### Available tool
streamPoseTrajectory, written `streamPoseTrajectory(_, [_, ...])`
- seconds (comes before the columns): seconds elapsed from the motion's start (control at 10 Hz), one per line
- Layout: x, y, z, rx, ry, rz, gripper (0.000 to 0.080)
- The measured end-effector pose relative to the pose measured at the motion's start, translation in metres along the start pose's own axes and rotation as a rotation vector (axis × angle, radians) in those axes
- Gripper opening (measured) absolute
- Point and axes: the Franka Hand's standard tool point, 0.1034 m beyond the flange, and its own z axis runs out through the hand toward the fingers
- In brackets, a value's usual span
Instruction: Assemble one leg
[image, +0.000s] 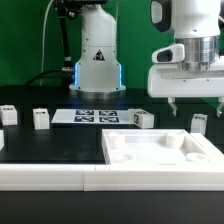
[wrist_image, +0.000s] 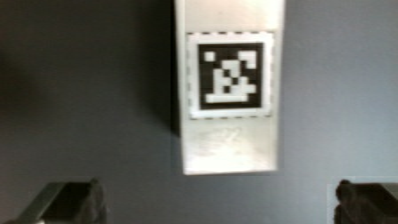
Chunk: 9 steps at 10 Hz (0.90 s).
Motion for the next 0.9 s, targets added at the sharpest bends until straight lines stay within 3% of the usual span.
streamPoseTrajectory(0.4, [0.0108,0.0001,-0.0053,-0.031,-0.185,-0.043,0.0649])
streamPoseTrajectory(0.9, [0.0062,0.0,0.0014,-0.087,-0.495,-0.032,0.0649])
